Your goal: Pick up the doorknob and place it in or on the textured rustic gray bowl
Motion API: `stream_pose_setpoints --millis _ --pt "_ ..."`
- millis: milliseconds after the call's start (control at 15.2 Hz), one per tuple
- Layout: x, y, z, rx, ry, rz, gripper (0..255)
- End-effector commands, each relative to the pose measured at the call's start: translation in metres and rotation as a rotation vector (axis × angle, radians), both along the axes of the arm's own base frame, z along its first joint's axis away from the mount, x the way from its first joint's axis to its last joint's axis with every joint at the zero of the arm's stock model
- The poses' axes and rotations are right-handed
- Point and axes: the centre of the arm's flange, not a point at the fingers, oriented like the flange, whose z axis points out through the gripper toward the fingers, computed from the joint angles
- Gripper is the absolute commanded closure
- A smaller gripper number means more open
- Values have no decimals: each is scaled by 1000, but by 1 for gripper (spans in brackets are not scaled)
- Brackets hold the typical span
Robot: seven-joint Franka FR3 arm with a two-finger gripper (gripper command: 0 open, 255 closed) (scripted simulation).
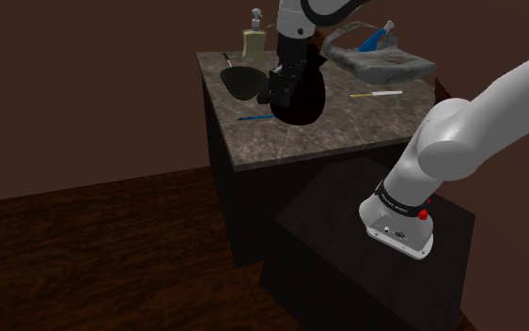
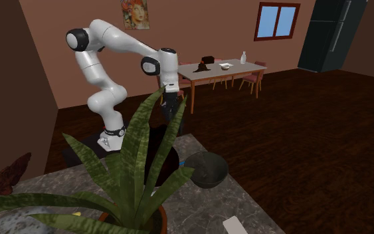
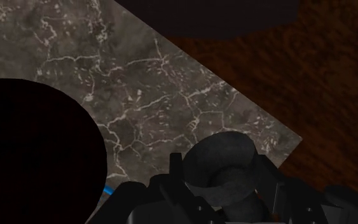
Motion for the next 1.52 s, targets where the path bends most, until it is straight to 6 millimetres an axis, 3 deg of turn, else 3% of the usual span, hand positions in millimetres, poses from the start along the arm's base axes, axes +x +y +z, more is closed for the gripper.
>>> stream_pose_setpoints --millis 0,66,1320,1386,1452 --pt "0 0 12 0 0 0 255" --pt "0 0 13 0 0 0 255" --pt "224 -112 18 0 0 0 255" --pt "245 -122 18 0 0 0 255" --pt "245 -122 13 0 0 0 255"
